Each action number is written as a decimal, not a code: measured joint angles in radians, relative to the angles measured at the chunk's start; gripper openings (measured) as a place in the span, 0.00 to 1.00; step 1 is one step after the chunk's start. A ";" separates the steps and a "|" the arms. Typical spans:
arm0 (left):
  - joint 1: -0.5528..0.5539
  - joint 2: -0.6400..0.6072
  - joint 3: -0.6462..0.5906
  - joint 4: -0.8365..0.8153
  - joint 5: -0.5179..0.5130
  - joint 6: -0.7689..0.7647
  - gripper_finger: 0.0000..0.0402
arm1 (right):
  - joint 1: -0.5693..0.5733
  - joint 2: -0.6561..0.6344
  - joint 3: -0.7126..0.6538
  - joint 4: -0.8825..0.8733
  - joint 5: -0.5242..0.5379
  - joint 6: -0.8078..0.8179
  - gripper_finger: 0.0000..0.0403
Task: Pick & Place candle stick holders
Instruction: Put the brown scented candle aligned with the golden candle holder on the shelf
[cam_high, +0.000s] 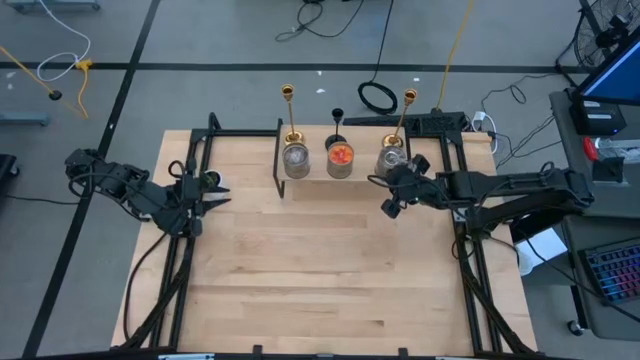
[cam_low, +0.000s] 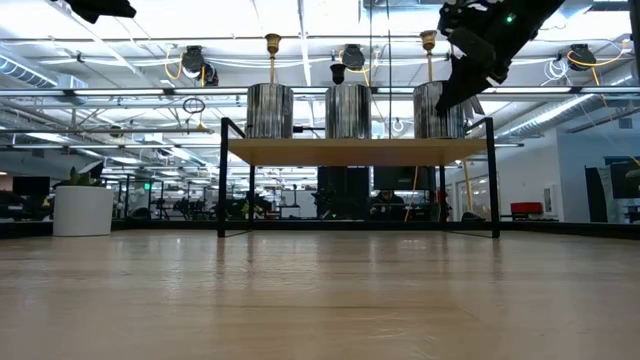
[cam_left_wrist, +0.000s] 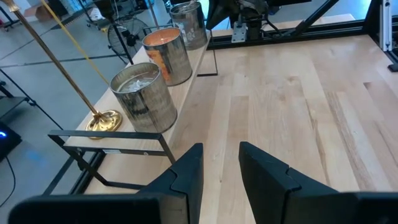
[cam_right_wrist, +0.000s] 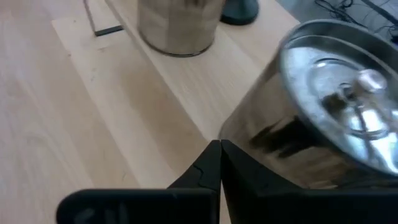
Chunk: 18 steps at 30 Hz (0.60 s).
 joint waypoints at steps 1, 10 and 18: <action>0.000 0.000 0.000 0.000 0.000 0.000 0.27 | -0.004 0.000 0.000 0.000 0.004 -0.001 0.00; 0.000 0.000 0.000 0.000 0.000 0.001 0.27 | -0.031 0.000 0.000 0.001 0.022 -0.016 0.00; 0.000 0.000 0.000 0.000 0.000 0.003 0.27 | -0.032 0.000 0.000 0.006 0.022 -0.019 0.00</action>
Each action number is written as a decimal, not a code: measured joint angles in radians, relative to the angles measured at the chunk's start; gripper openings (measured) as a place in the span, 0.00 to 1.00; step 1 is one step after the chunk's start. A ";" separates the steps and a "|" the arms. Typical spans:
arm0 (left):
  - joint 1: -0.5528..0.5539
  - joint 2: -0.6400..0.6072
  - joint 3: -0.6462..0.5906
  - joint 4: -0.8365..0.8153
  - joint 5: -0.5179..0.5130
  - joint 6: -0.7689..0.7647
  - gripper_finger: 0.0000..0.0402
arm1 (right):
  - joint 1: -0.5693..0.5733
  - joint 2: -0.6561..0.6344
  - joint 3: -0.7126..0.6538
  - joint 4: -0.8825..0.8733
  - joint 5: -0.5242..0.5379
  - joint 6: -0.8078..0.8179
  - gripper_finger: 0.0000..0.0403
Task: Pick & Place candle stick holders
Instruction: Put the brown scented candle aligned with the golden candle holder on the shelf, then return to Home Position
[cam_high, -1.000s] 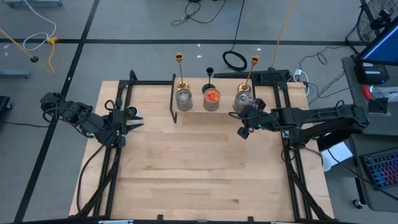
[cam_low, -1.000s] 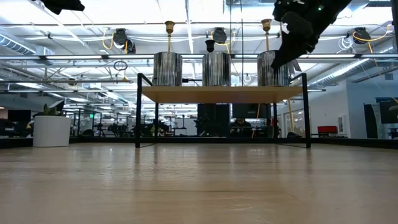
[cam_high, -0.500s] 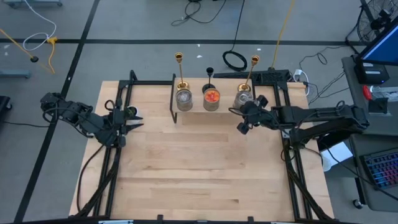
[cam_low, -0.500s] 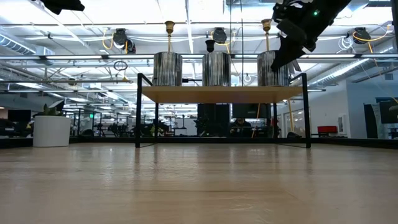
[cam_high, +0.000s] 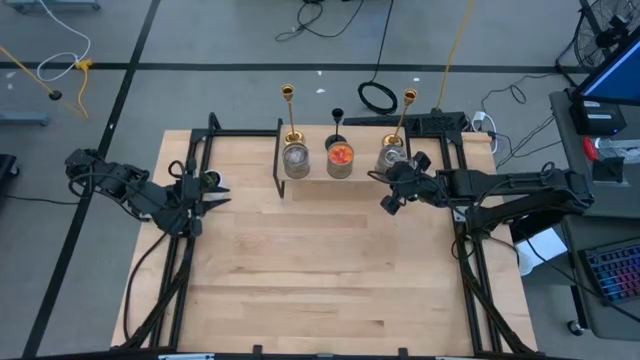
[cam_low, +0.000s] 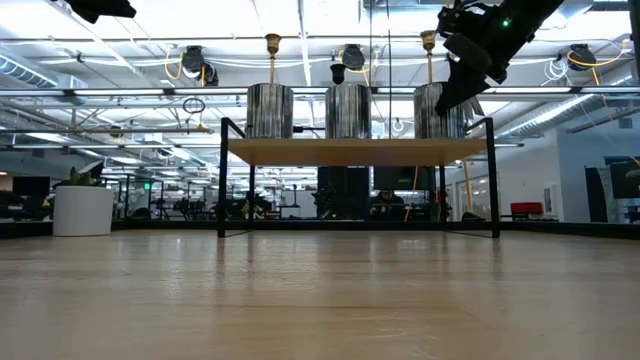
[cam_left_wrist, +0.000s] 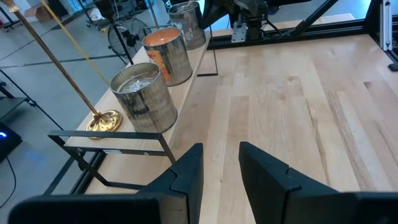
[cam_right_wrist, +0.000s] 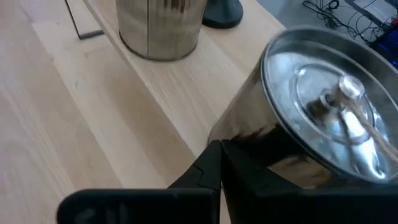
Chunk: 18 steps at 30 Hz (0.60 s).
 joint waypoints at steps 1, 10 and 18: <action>0.000 0.000 0.000 0.000 0.000 0.000 0.27 | 0.003 0.000 0.000 0.010 -0.001 0.000 0.00; -0.001 -0.005 0.000 0.023 0.026 -0.007 0.27 | 0.084 -0.100 -0.001 0.221 -0.061 -0.150 0.00; -0.005 -0.024 0.000 0.090 -0.020 0.042 0.27 | 0.095 -0.279 -0.002 0.234 -0.315 -0.278 0.00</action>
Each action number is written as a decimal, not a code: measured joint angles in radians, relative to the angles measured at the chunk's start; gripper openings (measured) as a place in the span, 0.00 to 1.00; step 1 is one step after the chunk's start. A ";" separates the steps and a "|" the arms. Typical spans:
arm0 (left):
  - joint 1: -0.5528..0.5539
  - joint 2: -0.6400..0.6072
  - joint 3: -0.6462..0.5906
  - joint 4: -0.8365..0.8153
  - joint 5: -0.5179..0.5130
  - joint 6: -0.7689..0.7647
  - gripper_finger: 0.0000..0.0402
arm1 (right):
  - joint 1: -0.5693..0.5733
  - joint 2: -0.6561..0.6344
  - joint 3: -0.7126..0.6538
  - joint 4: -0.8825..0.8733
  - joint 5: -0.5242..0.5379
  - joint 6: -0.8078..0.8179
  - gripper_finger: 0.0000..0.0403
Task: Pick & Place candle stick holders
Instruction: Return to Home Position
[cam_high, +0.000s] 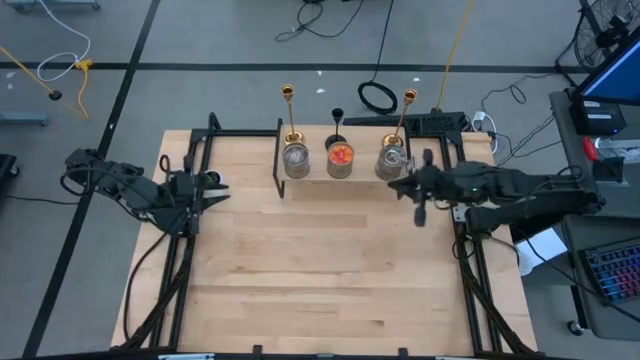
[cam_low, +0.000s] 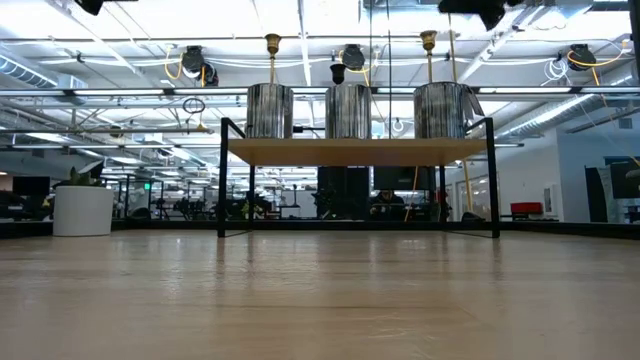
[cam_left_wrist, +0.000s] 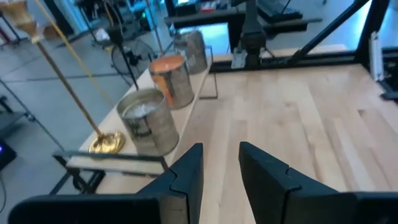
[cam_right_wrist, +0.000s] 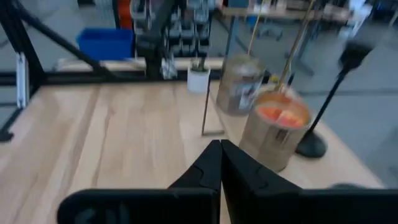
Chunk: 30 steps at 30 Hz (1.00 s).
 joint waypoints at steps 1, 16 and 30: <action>0.000 -0.003 0.000 0.013 0.002 0.012 0.27 | 0.000 -0.025 -0.008 0.007 0.000 -0.014 0.00; -0.002 -0.220 -0.348 0.432 0.148 0.289 0.27 | -0.008 -0.407 -0.458 0.285 -0.082 -0.061 0.00; 0.124 -0.325 -0.776 0.976 0.398 0.493 0.27 | -0.008 -0.693 -0.652 0.292 -0.160 -0.099 0.00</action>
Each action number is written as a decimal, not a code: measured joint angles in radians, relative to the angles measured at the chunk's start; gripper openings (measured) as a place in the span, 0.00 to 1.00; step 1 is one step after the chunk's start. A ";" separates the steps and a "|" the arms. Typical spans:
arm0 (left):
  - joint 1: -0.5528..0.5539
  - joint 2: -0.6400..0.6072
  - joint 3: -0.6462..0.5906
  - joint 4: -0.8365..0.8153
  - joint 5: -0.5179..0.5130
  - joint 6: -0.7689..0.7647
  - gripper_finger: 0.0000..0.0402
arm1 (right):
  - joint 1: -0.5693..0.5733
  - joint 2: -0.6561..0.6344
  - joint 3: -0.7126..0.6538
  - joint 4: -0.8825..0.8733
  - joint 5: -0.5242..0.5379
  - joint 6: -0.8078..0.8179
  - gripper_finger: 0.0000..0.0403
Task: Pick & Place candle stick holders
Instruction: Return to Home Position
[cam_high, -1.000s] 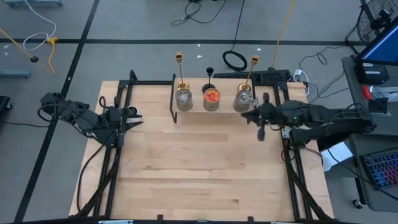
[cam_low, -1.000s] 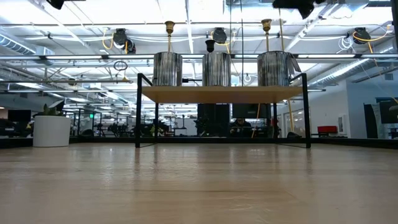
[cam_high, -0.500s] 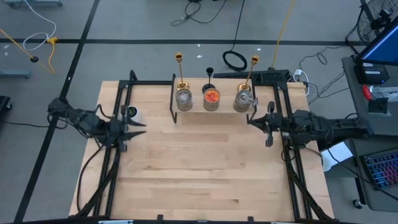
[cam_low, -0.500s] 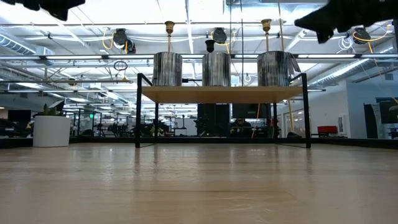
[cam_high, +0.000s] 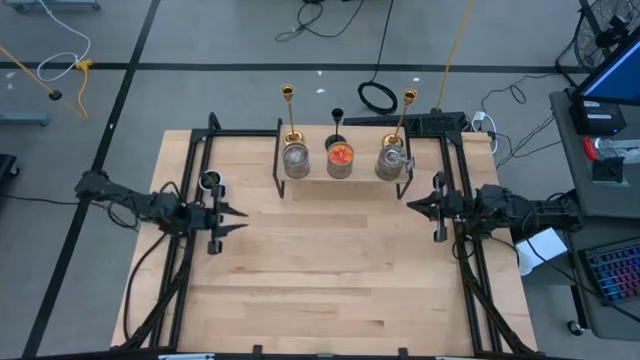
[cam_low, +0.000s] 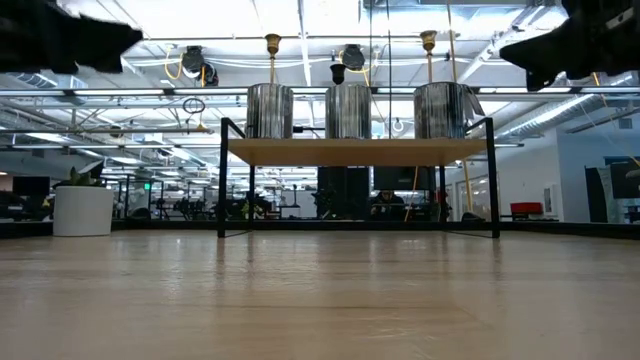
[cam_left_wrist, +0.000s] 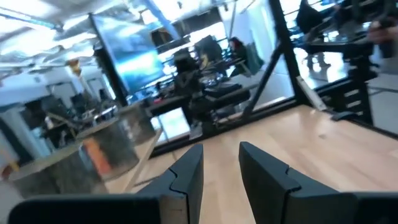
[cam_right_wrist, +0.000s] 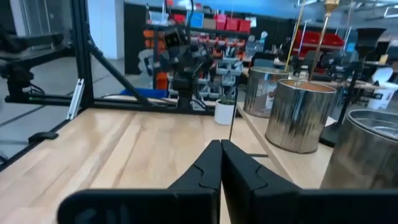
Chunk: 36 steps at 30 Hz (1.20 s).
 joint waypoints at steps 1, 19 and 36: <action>0.022 0.000 -0.014 0.015 0.012 -0.009 0.27 | 0.000 -0.024 -0.012 -0.001 0.000 -0.001 0.00; 0.383 0.000 -0.053 -0.014 0.295 -0.086 0.27 | 0.000 -0.105 -0.131 0.000 0.003 0.061 0.00; 0.460 0.001 -0.069 -0.031 0.338 -0.135 0.27 | 0.000 -0.105 -0.251 0.109 0.003 0.092 0.00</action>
